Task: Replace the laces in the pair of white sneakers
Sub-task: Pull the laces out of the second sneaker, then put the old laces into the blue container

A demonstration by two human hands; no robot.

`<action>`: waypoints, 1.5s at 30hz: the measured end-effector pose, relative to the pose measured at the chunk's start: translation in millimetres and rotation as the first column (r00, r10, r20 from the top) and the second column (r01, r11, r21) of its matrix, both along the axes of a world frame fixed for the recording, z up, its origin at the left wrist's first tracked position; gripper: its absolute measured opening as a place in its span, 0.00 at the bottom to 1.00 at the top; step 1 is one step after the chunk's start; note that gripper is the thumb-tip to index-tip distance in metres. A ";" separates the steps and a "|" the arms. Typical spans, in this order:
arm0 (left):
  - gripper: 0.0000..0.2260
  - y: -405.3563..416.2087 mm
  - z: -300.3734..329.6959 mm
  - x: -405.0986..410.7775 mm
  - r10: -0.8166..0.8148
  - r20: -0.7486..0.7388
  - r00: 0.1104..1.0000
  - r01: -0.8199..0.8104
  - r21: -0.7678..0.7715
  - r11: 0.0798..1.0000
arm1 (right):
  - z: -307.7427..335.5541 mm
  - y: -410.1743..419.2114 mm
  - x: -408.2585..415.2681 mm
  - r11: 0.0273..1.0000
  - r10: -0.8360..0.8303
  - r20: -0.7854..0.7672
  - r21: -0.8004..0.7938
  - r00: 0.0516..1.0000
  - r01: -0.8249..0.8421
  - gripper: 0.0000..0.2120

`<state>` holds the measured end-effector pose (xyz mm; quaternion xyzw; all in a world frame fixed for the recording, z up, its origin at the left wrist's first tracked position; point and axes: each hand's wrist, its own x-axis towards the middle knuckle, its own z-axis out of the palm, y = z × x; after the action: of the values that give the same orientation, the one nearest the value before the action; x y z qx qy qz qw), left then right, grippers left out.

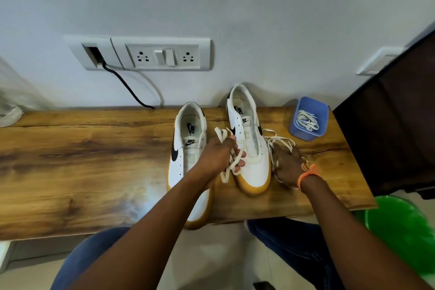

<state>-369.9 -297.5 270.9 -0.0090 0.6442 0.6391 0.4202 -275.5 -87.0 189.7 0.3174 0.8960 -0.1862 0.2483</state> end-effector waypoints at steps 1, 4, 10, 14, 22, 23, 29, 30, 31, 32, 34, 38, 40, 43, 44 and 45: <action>0.16 0.2 0.1 0.8 -0.007 -0.014 1.000 0.007 -0.006 1.000 | -10.5 4.6 3.0 0.999 0.028 -0.009 0.031 1.000 -0.027 0.37; 0.15 -1.0 -0.1 2.3 -0.026 -0.044 0.999 0.025 -0.018 1.000 | -3.6 0.4 8.8 0.983 0.108 -0.088 0.157 0.990 -0.093 0.28; 0.15 -1.4 0.6 2.9 -0.057 -0.122 0.991 0.052 -0.042 0.998 | -2.6 -13.4 -0.2 0.955 -0.005 -0.312 0.280 0.950 0.097 0.11; 0.14 -1.7 1.6 3.7 -0.052 -0.158 0.986 0.044 -0.048 0.998 | -0.3 -12.7 2.2 0.958 -0.195 -0.356 0.132 0.914 0.256 0.06; 0.12 3.9 5.9 6.9 0.038 -0.316 0.948 -0.043 -0.007 0.999 | 89.6 -26.2 12.3 0.925 -0.313 -0.602 -0.369 0.734 0.092 0.05; 0.13 4.4 8.2 7.8 0.040 -0.325 0.945 -0.036 0.016 0.999 | 101.2 -35.9 12.0 0.896 -0.327 -0.617 -0.443 0.715 0.027 0.05; 0.14 6.7 16.5 11.0 0.107 0.027 0.994 -0.110 0.224 0.968 | 129.4 -80.0 -7.9 0.743 -0.466 -0.675 -0.649 0.572 -0.161 0.07; 0.15 6.4 16.5 10.6 0.104 0.098 0.990 -0.126 0.249 0.960 | 126.2 -83.0 -11.3 0.748 -0.497 -0.685 -0.650 0.533 -0.139 0.07; 0.16 6.1 16.9 9.7 0.095 0.152 0.984 -0.134 0.269 0.954 | 121.0 -85.8 -15.1 0.761 -0.518 -0.697 -0.640 0.496 -0.105 0.08; 0.16 6.6 15.6 9.2 0.085 0.189 0.978 -0.136 0.271 0.953 | 115.3 -89.1 -17.5 0.790 -0.513 -0.719 -0.609 0.469 -0.071 0.07; 0.16 6.7 11.3 8.1 0.077 0.214 0.974 -0.126 0.225 0.966 | 103.0 -97.7 -21.7 0.885 -0.403 -0.795 -0.465 0.454 -0.028 0.07; 0.15 5.5 4.7 4.7 0.028 0.192 0.981 -0.046 0.092 0.995 | 93.3 -107.4 -24.4 0.977 -0.151 -0.860 -0.205 0.488 -0.058 0.07; 0.13 3.7 3.9 3.1 -0.005 0.117 0.993 0.003 0.017 1.000 | 93.4 -100.2 -21.4 0.978 -0.085 -0.841 -0.173 0.535 -0.117 0.06; 0.09 1.1 1.4 2.3 -0.040 0.030 0.999 0.042 -0.055 0.998 | 98.3 -81.7 -17.1 0.912 -0.307 -0.783 -0.404 0.541 -0.066 0.03; 0.08 0.8 -0.6 2.1 -0.064 0.015 0.998 0.065 -0.072 0.995 | 101.1 -78.2 -15.8 0.836 -0.456 -0.729 -0.548 0.510 -0.037 0.06; 0.08 -0.2 1.0 2.2 -0.101 0.013 0.995 0.102 -0.083 0.991 | 103.7 -78.0 -14.7 0.742 -0.564 -0.660 -0.668 0.496 -0.045 0.09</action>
<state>-367.7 -297.7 271.9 0.0036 0.6680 0.5894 0.4542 -290.2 -165.0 293.4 0.2319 0.7268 -0.6277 -0.1550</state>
